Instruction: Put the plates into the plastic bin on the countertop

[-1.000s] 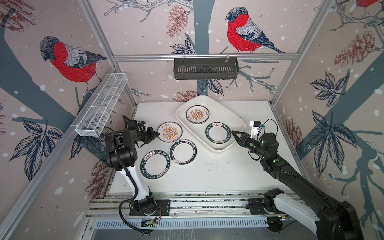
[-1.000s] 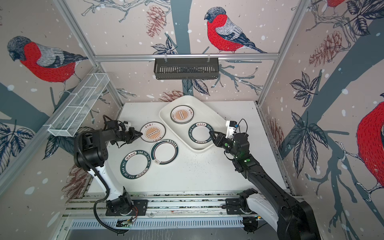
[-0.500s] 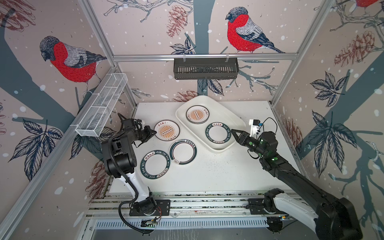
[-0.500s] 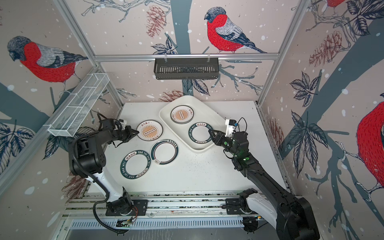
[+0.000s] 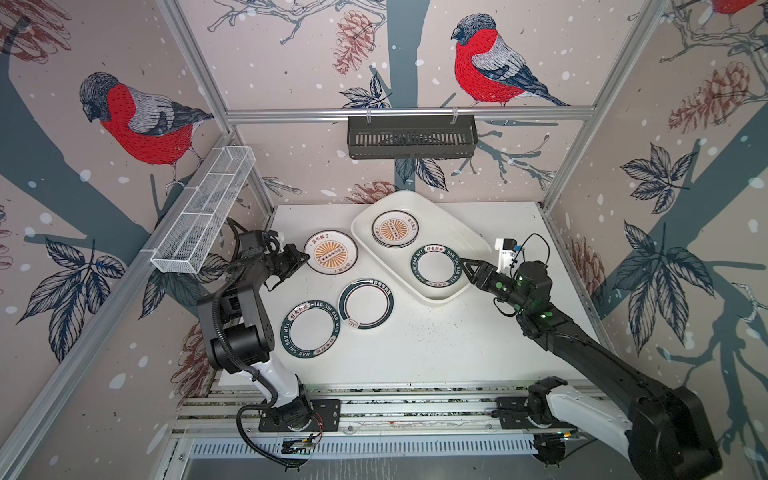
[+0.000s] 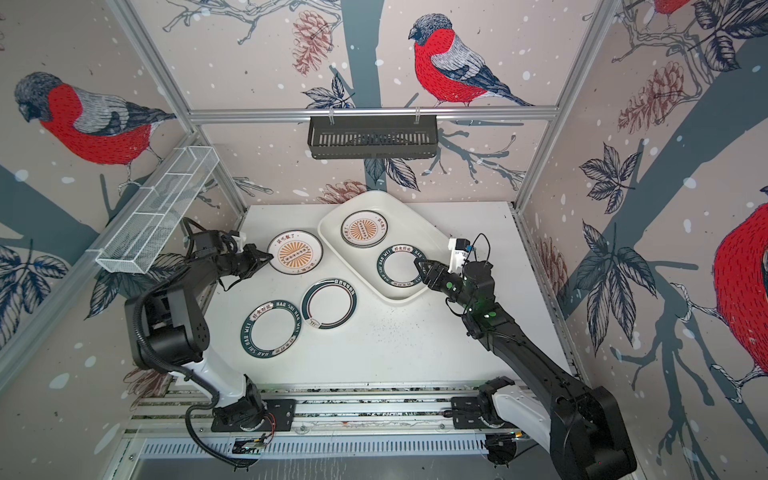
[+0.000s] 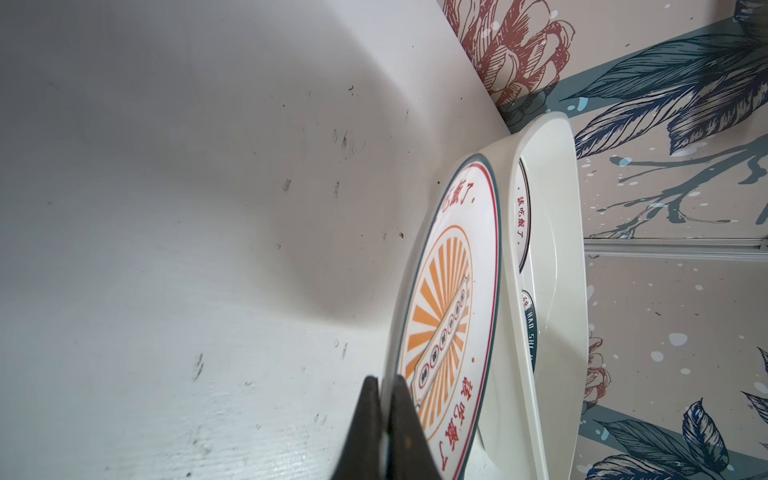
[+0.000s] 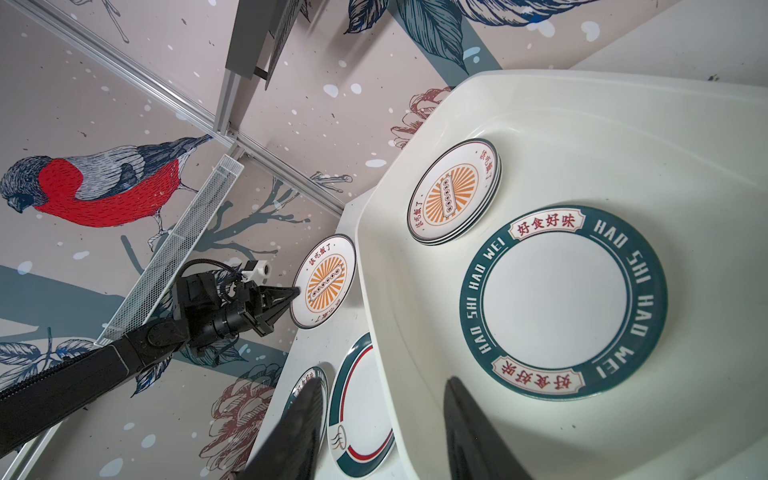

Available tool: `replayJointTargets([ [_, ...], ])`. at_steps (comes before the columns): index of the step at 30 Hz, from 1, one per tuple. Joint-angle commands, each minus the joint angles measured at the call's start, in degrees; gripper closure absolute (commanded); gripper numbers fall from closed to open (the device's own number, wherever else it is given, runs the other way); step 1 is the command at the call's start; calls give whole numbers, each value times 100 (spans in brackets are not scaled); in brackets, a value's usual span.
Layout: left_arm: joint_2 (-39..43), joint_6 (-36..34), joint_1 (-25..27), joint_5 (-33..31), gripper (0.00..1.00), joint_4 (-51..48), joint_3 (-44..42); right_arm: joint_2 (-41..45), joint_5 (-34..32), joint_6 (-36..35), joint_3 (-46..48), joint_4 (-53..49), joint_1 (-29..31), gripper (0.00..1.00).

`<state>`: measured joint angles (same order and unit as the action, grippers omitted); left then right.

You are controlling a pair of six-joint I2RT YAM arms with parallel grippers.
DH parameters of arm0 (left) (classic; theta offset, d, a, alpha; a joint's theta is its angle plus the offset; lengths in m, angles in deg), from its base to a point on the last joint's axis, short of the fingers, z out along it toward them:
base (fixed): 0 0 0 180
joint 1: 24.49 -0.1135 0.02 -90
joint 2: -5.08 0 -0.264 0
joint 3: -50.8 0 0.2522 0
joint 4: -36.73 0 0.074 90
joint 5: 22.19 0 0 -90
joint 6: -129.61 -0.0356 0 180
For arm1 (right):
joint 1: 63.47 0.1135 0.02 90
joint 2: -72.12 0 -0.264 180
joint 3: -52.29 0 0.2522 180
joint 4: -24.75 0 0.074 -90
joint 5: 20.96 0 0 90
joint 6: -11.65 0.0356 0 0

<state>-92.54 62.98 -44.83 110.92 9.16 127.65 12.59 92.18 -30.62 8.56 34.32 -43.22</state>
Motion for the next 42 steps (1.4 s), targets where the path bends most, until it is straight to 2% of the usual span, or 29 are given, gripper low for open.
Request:
replayJointTargets([
  [1, 107, 151, 8, 101, 100, -25, 13, -74, 205, -79, -65, 367, -2, 53],
  [18, 685, 447, 96, 535, 100, 237, -207, -664, 617, -229, -520, 275, -74, 53],
  [26, 1244, 307, 395, 480, 100, 321, -176, -1201, 794, -533, -1151, -78, 65, 53],
  [35, 1447, 164, 817, 602, 100, 374, -53, -2344, 935, -1011, -2142, -524, 459, 52],
  [42, 1509, -15, 1198, 583, 100, 287, 133, -3137, 753, -1150, -2744, -389, 796, 52],
])
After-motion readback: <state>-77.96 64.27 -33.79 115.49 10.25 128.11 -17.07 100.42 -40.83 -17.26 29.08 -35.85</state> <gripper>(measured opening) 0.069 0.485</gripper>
